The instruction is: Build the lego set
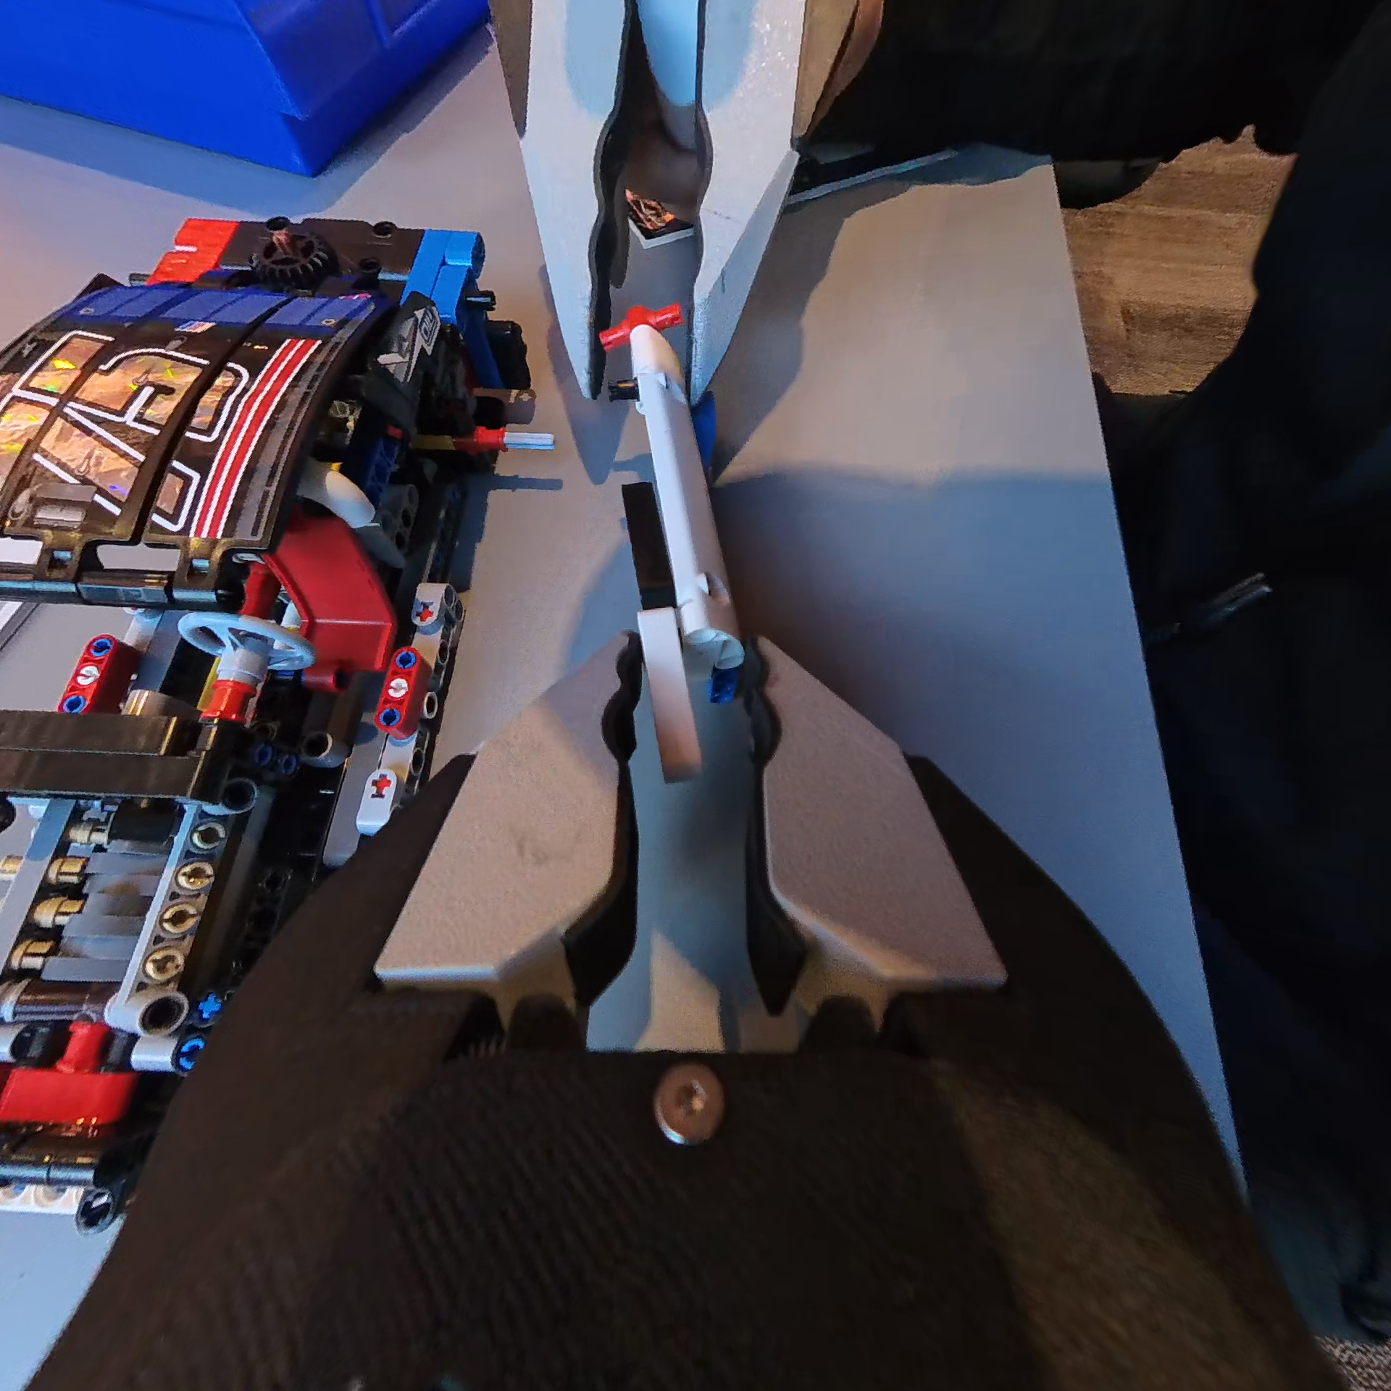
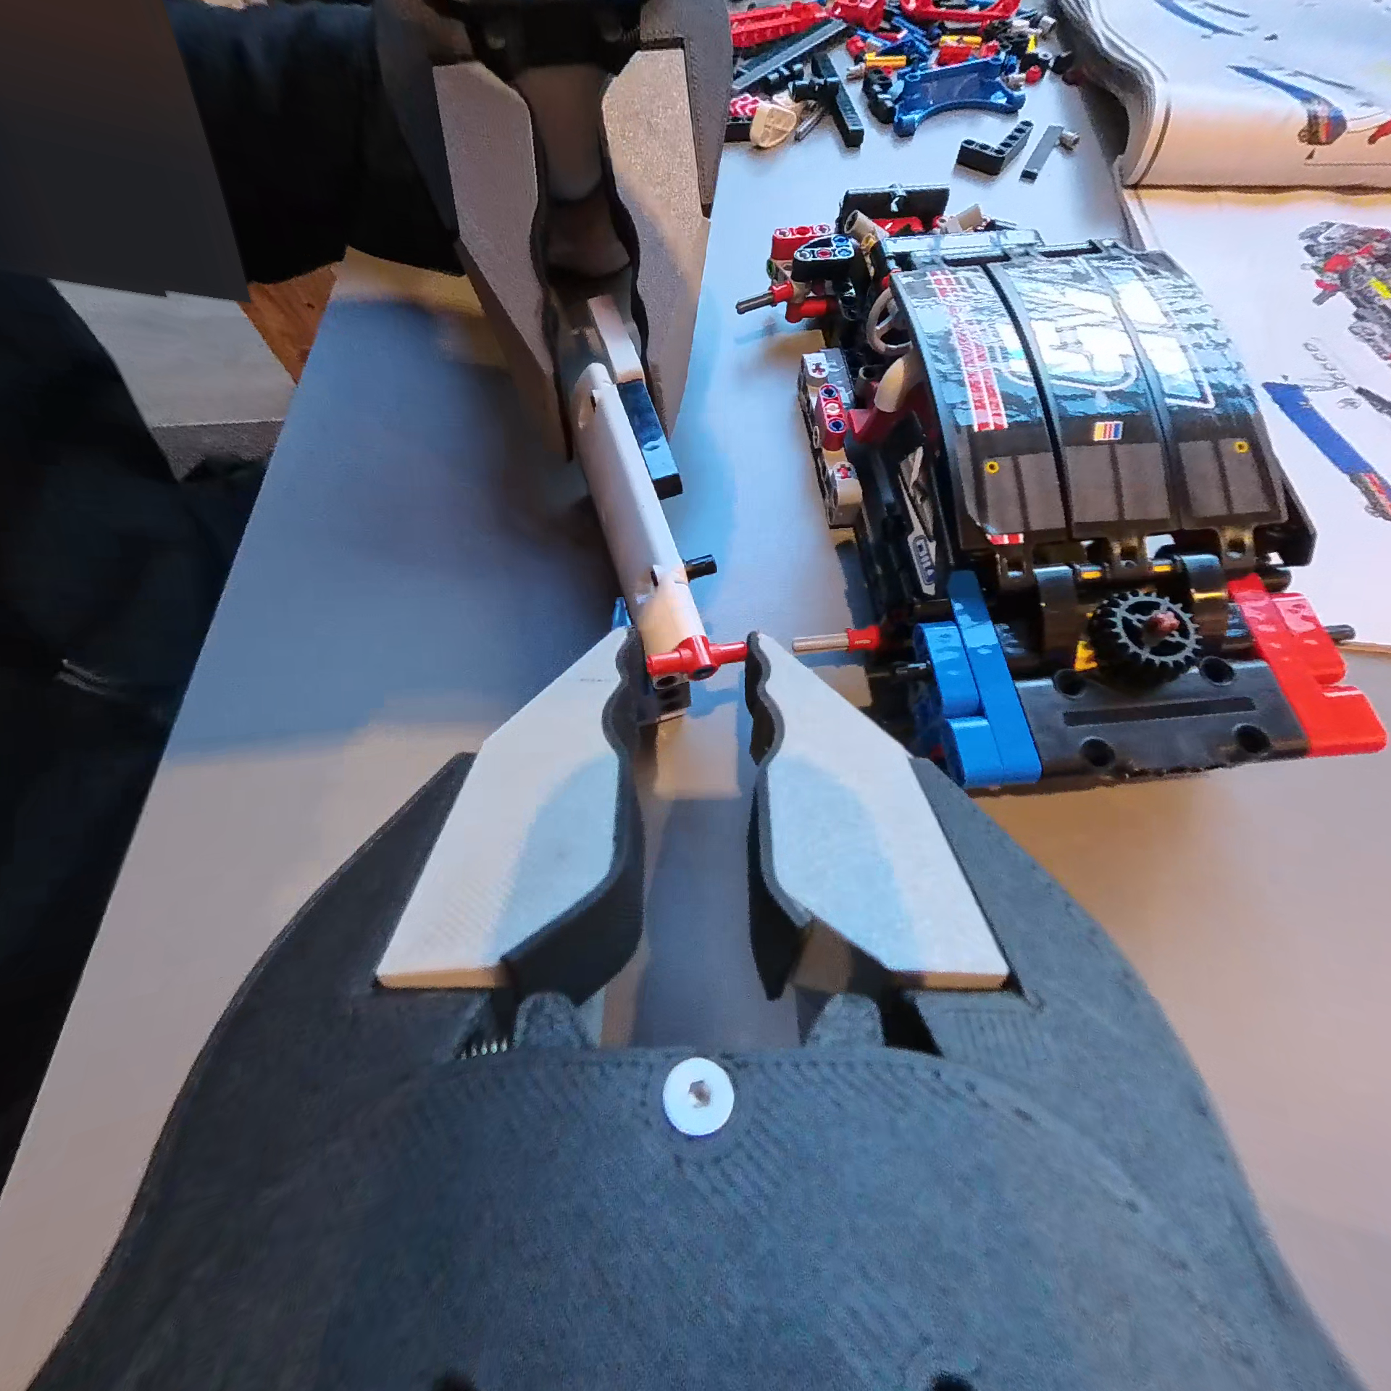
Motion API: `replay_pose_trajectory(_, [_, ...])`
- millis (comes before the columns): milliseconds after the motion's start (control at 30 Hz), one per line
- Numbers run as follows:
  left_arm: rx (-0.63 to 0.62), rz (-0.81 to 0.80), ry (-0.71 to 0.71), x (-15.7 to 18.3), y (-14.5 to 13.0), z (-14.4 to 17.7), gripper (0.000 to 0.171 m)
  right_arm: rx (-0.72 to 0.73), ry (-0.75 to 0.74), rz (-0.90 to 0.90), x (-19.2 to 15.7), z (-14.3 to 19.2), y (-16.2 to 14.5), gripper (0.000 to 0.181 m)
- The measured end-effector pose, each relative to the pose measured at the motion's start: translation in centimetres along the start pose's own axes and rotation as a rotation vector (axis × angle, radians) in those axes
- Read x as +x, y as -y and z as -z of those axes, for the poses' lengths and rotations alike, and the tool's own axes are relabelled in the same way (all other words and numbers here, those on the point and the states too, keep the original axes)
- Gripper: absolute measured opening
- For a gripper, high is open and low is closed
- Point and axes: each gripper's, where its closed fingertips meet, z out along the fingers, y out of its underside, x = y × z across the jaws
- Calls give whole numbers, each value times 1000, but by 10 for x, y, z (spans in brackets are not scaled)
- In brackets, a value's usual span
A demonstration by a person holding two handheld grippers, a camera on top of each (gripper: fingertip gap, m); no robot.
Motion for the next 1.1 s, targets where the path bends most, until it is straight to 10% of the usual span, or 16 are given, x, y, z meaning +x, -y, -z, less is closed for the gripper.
replay_pose_trajectory(33, [0, 2, 2, 0, 0, 0, 24, 0, 2, -1, 0, 0, 0, 24])
replay_pose_trajectory(1100, [29, 40, 106, -20, 2, 5, 23, 1, -53, -12, 13, 5, -3, 22])
